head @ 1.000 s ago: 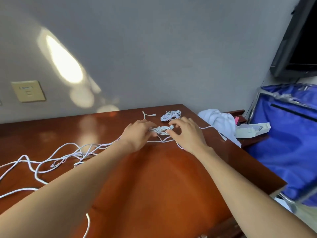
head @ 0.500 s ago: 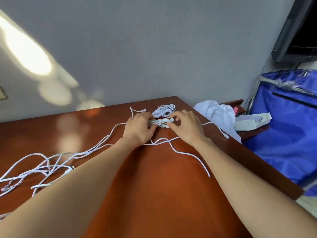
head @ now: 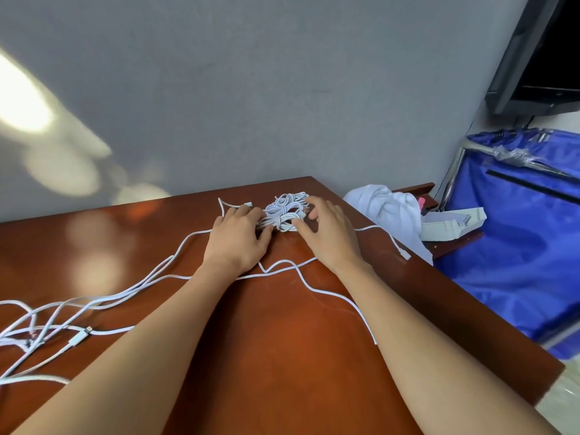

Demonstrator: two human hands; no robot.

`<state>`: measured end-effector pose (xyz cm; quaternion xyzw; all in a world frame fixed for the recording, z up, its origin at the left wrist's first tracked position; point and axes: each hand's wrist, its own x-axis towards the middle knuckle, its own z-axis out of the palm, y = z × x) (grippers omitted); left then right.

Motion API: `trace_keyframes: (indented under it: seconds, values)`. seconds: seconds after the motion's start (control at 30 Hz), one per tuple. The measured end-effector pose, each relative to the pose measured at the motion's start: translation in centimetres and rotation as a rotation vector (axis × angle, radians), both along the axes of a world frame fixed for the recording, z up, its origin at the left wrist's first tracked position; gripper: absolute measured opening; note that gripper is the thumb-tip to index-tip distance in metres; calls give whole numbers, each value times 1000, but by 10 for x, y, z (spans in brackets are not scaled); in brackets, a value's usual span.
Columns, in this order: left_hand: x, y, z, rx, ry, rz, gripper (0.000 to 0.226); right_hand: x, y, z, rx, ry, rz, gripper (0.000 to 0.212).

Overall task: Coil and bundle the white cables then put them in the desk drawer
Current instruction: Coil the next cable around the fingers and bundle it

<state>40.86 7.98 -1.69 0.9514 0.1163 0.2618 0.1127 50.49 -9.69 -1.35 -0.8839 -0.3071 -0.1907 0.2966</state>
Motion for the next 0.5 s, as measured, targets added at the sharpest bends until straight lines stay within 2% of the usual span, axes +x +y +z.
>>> trace_keyframes:
  seconds: [0.2, 0.4, 0.5]
  values:
    - [0, -1, 1, -16, 1, 13, 37, 2, 2, 0, -45, 7, -32, 54]
    - [-2, -2, 2, -17, -10, 3, 34, 0, 1, 0, -4, -7, -22, 40]
    - [-7, -3, 6, 55, -54, 15, 31, -6, -2, 3, 40, 43, 26, 32]
